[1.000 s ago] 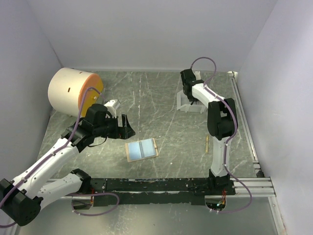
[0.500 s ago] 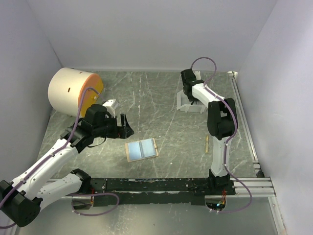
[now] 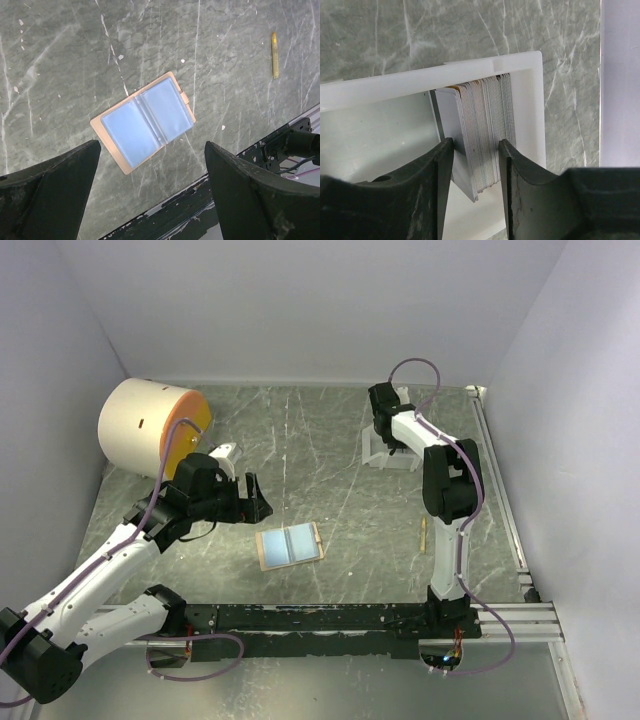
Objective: Put the credit cards into the card holder
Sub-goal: Pick up the credit card from the storage box.
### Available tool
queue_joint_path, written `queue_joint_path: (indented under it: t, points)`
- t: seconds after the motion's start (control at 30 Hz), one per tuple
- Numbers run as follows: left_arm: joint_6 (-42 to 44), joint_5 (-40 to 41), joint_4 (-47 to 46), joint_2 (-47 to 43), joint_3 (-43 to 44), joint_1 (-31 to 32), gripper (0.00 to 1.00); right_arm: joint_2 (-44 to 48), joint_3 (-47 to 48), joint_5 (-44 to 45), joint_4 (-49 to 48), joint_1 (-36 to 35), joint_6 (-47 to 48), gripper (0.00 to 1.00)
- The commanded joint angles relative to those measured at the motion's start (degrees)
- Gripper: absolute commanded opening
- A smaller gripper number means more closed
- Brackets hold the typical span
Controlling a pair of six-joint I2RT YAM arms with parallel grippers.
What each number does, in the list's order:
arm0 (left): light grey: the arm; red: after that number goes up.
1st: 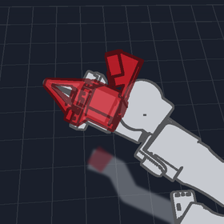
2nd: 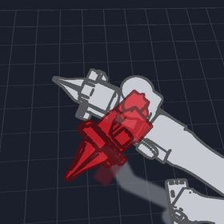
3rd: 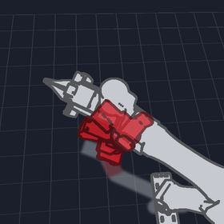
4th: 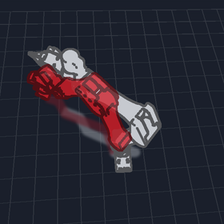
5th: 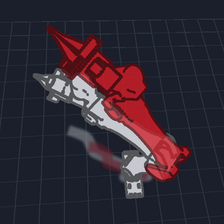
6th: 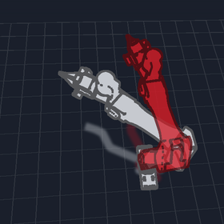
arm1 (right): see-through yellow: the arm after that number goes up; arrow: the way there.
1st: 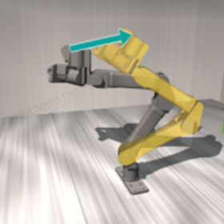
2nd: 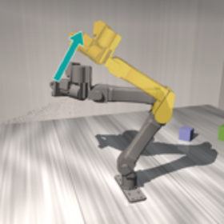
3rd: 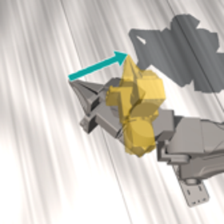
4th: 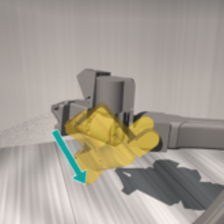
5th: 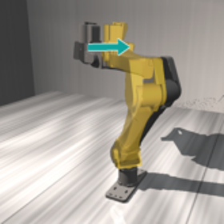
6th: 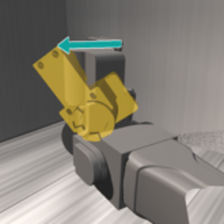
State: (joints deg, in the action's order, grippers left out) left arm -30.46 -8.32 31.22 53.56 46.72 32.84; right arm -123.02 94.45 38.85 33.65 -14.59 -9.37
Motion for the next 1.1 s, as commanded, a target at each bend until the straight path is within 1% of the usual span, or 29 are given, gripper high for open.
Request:
queue_joint_path:
  t: [0.0,0.4,0.53,0.63,0.87,1.07]
  points:
    - [-0.3,1.1,0.6,-0.6,0.2,0.3,0.97,0.5,1.4,3.0,-0.4,0.6,0.6,0.39]
    - [-0.6,1.3,0.6,-0.7,0.1,0.3,0.97,3.3,-0.1,1.9,-2.4,0.7,1.7,0.28]
    - [-0.5,1.3,0.6,-0.7,0.1,0.3,0.97,3.8,-0.2,1.4,-2.5,0.7,1.7,0.22]
    - [-0.7,1.3,0.5,-0.7,0.0,0.3,0.97,4.5,-0.2,0.4,-2.8,0.6,1.7,0.15]
    - [-0.6,1.3,0.4,-0.3,0.1,0.3,0.97,7.0,-0.1,-6.8,-1.5,0.5,0.7,0.0]
    - [-0.1,-0.5,-2.4,-0.1,-1.1,0.3,0.94,14.7,-4.1,-13.2,-1.4,0.0,-1.7,0.0]
